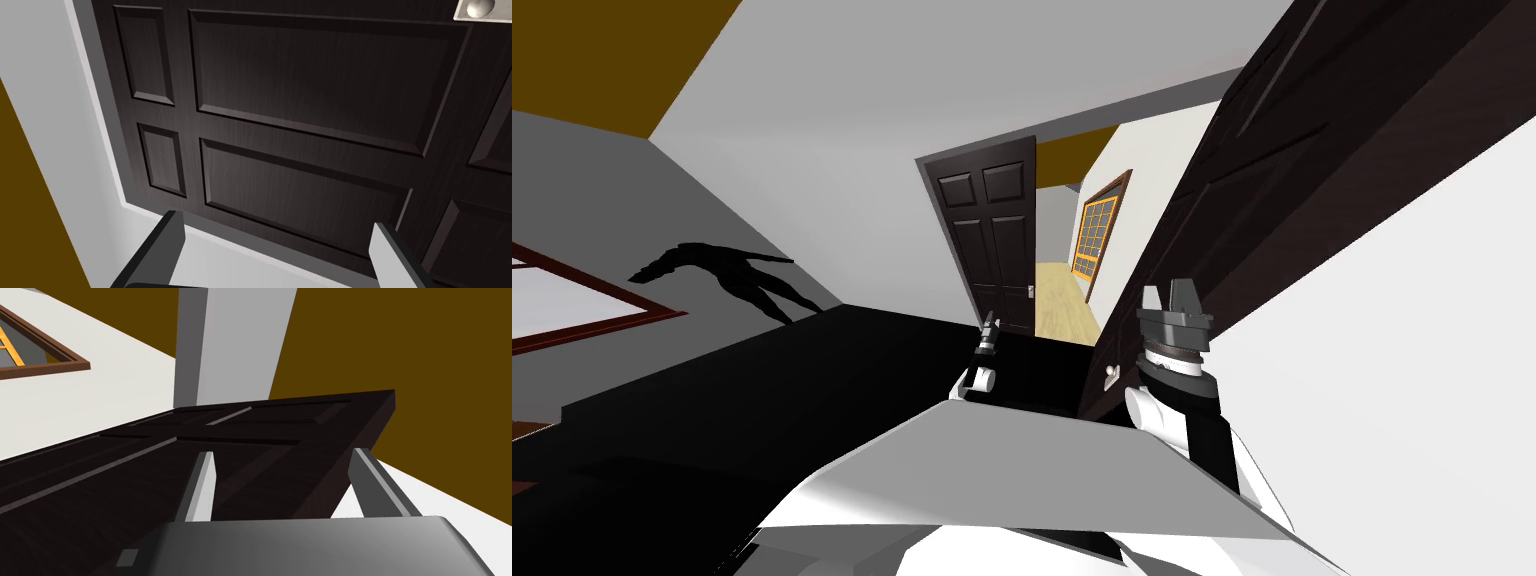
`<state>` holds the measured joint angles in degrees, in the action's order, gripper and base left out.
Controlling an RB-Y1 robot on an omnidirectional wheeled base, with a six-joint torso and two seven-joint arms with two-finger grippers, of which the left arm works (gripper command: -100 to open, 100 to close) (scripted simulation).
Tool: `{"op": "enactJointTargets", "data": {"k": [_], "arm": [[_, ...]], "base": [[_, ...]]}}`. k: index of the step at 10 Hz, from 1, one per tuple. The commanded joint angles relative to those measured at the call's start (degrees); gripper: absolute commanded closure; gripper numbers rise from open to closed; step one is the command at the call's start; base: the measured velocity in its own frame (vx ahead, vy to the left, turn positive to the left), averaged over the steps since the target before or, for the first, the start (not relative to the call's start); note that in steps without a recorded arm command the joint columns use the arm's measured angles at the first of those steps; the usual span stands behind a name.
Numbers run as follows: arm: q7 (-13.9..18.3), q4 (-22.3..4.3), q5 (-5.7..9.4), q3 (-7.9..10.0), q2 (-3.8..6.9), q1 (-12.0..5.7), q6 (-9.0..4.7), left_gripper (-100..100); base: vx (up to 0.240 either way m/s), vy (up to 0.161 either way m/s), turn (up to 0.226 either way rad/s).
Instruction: Pull the door open
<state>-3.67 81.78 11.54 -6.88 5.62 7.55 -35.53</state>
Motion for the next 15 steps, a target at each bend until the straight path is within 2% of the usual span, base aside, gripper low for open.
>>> {"op": "enactJointTargets", "data": {"k": [1, 7, 15], "arm": [[-0.5, -2.0, 0.35, -0.48, -0.06, -0.68, -0.50, -100], [-1.9, -10.5, 1.69, -2.08, -0.42, -3.99, -2.60, -100], [-3.8, -21.3, 3.39, -4.12, -1.42, -8.21, -5.27, -100]], "base": [[0.092, 0.027, -0.015], [0.094, 0.022, -0.016], [0.094, 0.013, -0.013]]}}
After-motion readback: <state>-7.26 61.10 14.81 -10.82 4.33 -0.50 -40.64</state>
